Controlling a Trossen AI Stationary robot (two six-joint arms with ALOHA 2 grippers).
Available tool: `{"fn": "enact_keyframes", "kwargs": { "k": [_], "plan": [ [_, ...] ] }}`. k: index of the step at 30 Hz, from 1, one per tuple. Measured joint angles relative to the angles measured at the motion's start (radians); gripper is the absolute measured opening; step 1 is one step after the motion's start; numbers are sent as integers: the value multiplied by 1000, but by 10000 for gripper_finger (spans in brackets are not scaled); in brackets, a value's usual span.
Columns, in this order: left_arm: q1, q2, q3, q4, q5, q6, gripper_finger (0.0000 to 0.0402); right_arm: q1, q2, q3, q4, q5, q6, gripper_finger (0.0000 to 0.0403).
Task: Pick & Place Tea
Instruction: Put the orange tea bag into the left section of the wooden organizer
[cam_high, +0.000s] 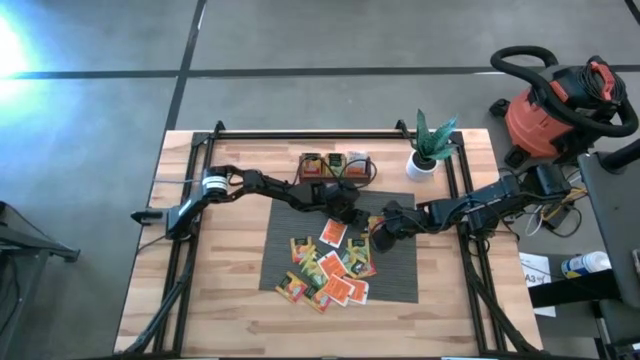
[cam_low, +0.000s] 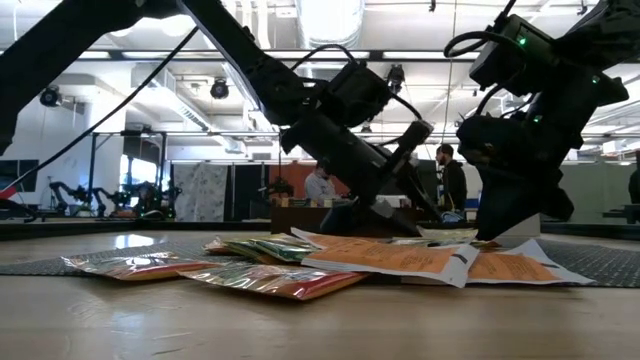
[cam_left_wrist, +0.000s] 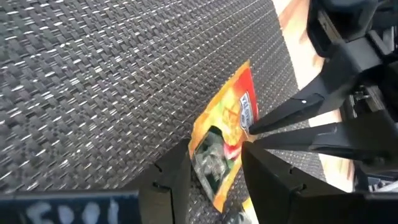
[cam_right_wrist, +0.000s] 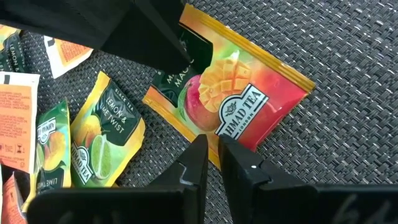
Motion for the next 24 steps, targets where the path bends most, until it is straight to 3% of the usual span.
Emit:
{"fn": "enact_keyframes", "kwargs": {
  "k": [12,24],
  "plan": [
    [2,3,29,-7,-4,17,123,0,0,0,3,0,7,43],
    [-19,3,30,-96,19,82,4,0,0,1,5,0,-4,43]
  ]
}}
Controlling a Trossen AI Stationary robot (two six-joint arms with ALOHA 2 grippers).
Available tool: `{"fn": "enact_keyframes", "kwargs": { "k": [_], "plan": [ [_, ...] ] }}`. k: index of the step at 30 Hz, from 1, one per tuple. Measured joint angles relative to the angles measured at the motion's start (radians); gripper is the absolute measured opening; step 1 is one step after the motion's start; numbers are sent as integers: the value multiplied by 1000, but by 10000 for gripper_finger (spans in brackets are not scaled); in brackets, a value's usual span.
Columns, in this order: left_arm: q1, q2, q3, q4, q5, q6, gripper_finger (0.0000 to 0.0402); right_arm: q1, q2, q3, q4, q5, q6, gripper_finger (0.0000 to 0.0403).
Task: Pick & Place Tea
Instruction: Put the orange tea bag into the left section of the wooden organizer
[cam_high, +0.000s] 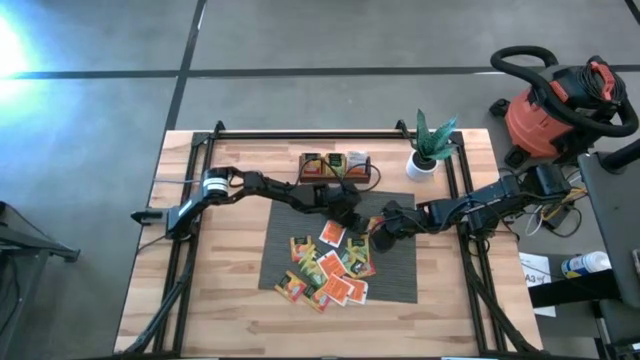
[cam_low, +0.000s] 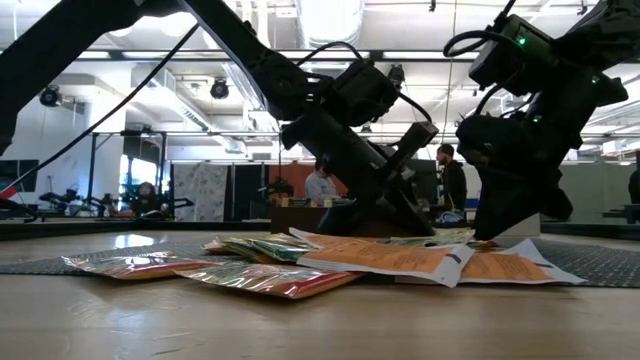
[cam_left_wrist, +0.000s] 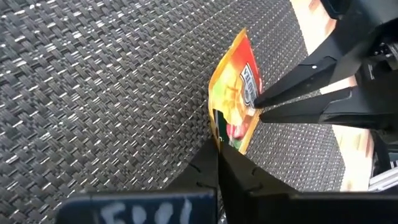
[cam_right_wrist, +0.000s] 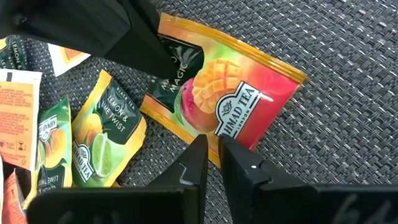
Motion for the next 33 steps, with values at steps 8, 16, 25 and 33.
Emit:
{"fn": "enact_keyframes", "kwargs": {
  "k": [8,16,25,33],
  "plan": [
    [4,-23,20,-9,-18,53,1,0,-102,-1,22,0,-34,43],
    [16,-154,91,-353,-107,338,1,0,-338,16,9,81,-149,43],
    [8,-371,113,-691,-167,857,0,-16,-423,183,9,164,-714,53],
    [8,-478,140,-806,-257,964,0,-76,-217,401,-134,112,-855,106]
  ]
}}
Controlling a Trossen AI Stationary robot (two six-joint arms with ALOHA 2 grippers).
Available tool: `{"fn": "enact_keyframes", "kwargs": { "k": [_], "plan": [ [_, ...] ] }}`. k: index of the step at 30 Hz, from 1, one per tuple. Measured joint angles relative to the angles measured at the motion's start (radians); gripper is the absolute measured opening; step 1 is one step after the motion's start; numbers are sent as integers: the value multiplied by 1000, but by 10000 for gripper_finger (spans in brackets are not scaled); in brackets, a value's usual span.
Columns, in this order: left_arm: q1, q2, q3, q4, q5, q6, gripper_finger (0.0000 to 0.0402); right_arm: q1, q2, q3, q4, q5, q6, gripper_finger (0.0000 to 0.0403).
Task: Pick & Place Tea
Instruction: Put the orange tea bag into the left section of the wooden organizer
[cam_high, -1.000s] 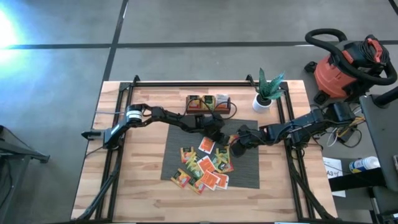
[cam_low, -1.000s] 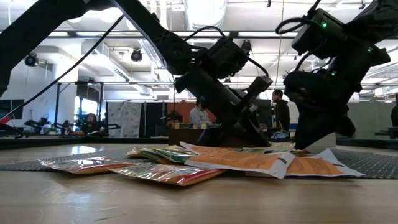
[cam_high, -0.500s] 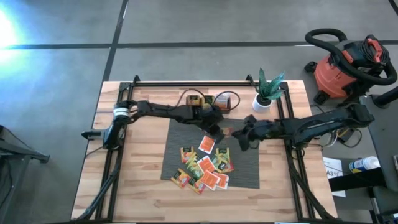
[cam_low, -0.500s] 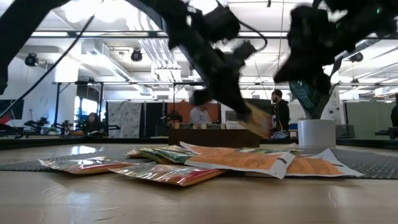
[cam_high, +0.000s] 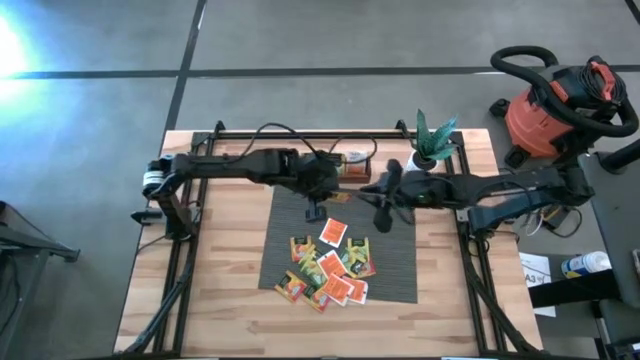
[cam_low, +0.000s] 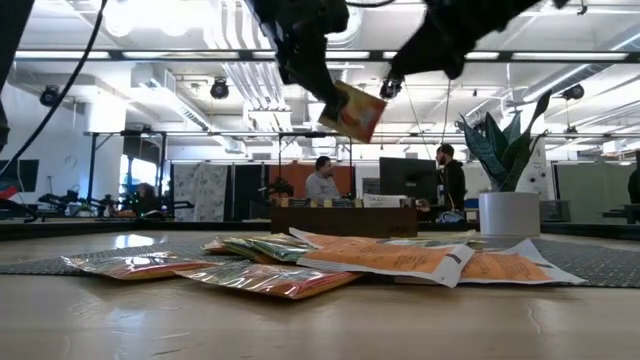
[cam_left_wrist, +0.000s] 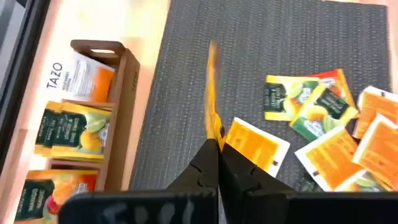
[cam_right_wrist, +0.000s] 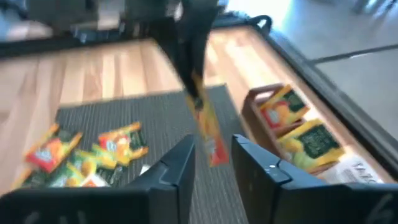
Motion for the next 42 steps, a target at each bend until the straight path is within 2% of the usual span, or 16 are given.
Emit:
{"fn": "enact_keyframes", "kwargs": {
  "k": [9,18,25,33,42],
  "plan": [
    [-2,-5,11,-105,-34,23,0,-3,234,247,-151,-15,-86,148],
    [-13,-5,11,-109,-43,33,0,-2,381,409,-221,-22,-124,154],
    [-15,-6,10,-122,-46,35,0,-2,425,447,-270,-65,-105,111],
    [-17,-6,10,-115,-43,33,0,-3,425,446,-276,-65,-71,21],
    [-26,-6,10,-149,-31,34,0,-3,421,452,-276,-62,-60,9]
  ]
}}
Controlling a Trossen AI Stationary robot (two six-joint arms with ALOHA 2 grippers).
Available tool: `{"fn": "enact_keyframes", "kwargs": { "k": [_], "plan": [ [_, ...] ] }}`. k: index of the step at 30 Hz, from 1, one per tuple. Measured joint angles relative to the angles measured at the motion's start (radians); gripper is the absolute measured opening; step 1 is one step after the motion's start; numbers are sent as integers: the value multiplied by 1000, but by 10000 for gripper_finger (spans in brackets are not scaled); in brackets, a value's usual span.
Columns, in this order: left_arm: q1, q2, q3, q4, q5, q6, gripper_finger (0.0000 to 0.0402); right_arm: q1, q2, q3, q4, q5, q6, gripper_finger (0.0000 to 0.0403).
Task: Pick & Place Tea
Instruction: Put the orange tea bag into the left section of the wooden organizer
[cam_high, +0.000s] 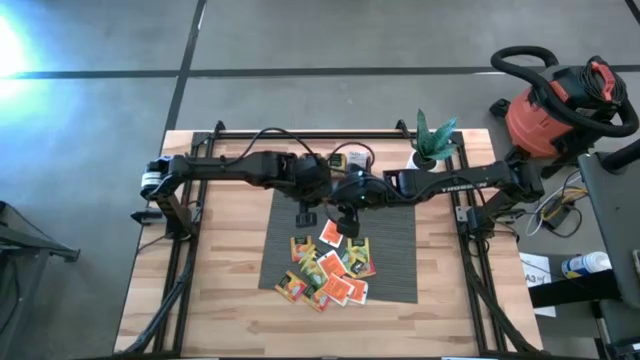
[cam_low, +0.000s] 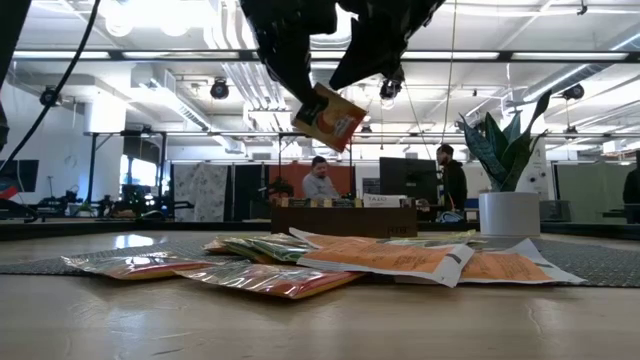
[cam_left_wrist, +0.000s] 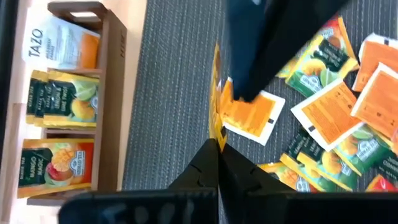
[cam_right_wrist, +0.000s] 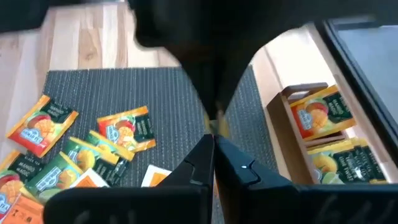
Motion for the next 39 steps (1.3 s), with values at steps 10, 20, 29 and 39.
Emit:
{"fn": "enact_keyframes", "kwargs": {
  "k": [10,20,29,39],
  "plan": [
    [-11,0,0,-16,-3,-9,0,1,-5,4,1,0,-13,64],
    [-25,-1,-1,-16,-5,-11,0,1,5,-2,2,1,-18,164],
    [-24,-1,3,11,-6,-11,0,-1,6,-9,4,-4,-17,143],
    [-24,-1,3,26,0,-19,0,-15,4,-10,4,-74,-12,28]
  ]
}}
